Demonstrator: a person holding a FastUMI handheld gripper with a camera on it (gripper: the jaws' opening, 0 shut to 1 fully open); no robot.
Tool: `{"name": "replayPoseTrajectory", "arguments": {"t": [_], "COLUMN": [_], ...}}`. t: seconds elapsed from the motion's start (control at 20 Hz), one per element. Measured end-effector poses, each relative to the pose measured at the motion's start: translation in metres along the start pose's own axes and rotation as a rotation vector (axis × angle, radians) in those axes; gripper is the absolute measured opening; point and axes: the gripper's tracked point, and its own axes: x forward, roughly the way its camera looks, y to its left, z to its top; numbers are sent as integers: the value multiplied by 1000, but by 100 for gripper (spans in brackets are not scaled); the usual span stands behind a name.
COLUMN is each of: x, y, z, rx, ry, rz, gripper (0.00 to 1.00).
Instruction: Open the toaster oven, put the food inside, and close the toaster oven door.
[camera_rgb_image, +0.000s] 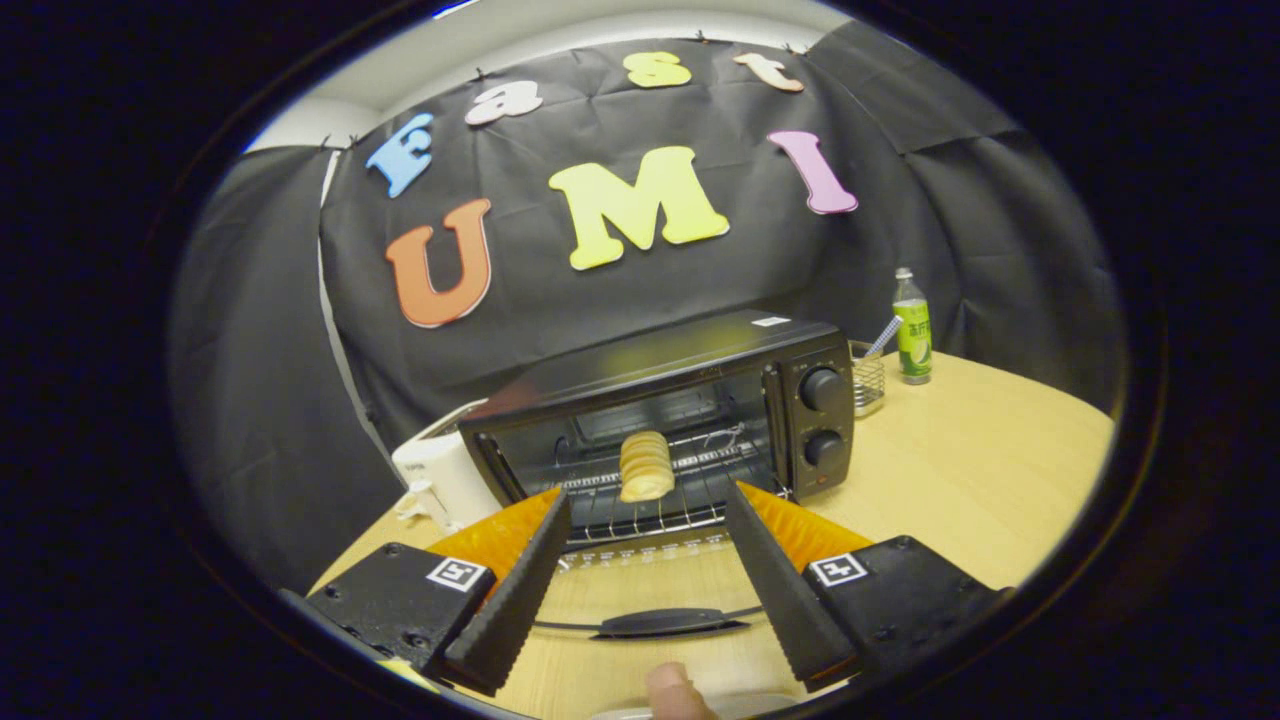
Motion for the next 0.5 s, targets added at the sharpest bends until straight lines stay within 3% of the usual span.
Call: {"name": "replayPoseTrajectory", "arguments": {"t": [0.5], "x": [-22], "y": [-9], "z": [-78], "rx": [-40], "ry": [254], "rz": [-59], "gripper": [100]}}
